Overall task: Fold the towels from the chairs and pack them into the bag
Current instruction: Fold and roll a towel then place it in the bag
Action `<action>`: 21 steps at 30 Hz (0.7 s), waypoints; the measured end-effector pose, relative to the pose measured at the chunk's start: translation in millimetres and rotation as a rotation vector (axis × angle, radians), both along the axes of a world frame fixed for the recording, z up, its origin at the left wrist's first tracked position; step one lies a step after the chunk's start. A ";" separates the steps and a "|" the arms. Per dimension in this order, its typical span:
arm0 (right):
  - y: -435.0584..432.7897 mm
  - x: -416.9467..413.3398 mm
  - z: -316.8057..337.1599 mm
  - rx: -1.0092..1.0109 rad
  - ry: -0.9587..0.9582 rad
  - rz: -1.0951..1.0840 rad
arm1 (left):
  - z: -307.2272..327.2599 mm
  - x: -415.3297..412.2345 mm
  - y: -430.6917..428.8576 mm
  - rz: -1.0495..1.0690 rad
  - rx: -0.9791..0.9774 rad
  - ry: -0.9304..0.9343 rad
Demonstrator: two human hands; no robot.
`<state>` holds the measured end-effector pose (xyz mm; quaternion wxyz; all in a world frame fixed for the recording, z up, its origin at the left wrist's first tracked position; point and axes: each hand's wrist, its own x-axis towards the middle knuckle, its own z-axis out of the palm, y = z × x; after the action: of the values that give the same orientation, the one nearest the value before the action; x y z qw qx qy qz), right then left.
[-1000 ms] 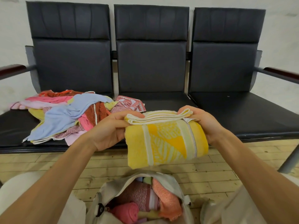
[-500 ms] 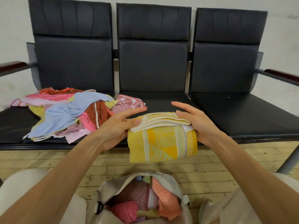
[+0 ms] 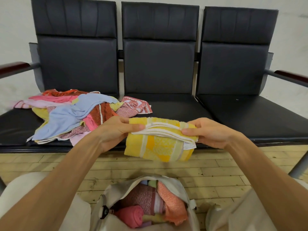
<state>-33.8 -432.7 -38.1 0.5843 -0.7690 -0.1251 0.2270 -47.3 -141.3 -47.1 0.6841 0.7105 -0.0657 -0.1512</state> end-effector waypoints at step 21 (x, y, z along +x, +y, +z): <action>-1.1 -9.6 6.8 0.225 -0.276 -0.094 | 1.9 -14.5 -21.3 -0.036 0.039 -0.239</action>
<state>-43.5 -433.9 -31.2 0.6540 -0.7276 -0.1926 0.0762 -61.7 -162.6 -45.1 0.6548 0.7352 -0.1566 -0.0791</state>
